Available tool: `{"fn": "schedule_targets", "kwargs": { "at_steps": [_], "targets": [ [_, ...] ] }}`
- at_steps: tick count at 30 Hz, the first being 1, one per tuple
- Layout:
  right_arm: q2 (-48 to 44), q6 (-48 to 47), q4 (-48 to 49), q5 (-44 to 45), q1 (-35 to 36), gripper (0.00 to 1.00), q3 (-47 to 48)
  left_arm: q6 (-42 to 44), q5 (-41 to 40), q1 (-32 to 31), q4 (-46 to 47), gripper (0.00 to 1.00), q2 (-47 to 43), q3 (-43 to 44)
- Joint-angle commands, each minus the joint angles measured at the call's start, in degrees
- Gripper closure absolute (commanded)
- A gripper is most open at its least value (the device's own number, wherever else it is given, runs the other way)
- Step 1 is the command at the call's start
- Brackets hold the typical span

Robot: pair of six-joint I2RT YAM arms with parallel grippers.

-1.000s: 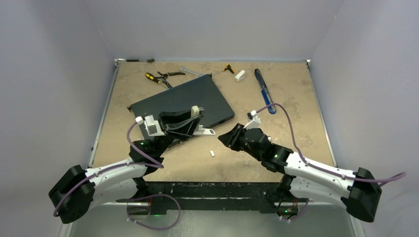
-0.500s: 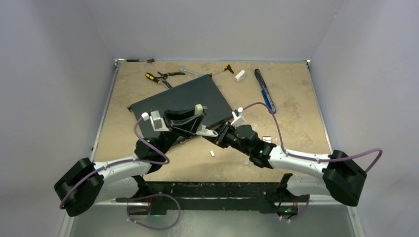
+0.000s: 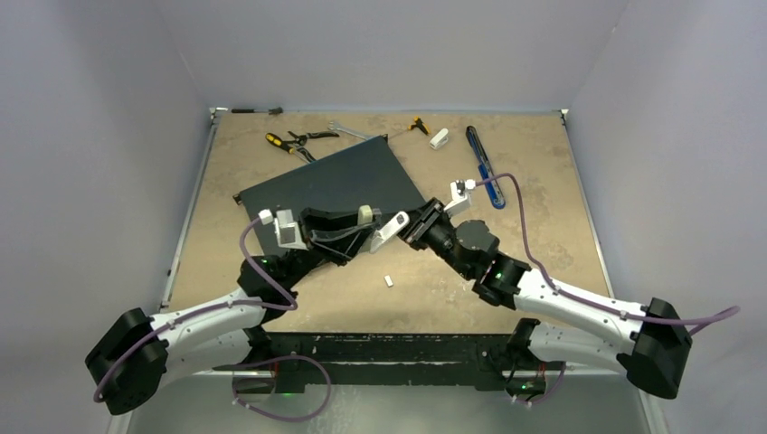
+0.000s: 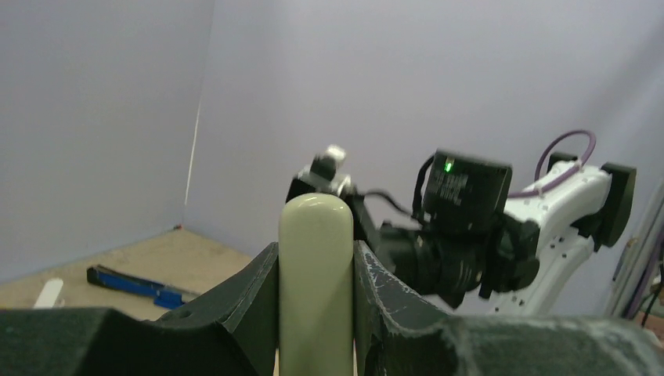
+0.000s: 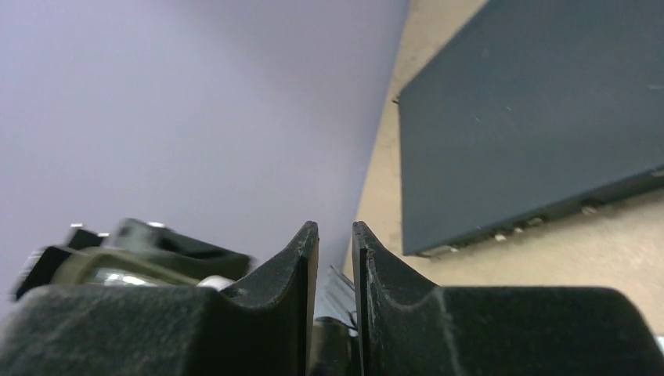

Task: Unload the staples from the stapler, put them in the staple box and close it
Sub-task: Unload the staple at the center of the board.

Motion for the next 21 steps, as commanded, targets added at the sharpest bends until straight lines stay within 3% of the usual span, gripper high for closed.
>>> {"fn": "schedule_targets", "kwargs": {
  "at_steps": [1,13,21],
  "targets": [
    [-1.36,-0.99,-0.25,1.8,-0.16,0.74,4.49,0.34,4.33,-0.38,-5.12,1.0,1.67,-1.67],
    [4.31,-2.69,-0.34,-2.8,-0.13,0.74,8.64,1.58,4.55,-1.99,-5.52,1.0,7.94,-1.91],
    [5.62,-3.38,-1.72,-2.93,-0.13,0.74,10.75,4.15,2.93,-7.8,-6.83,1.0,14.37,-1.71]
  ]
}}
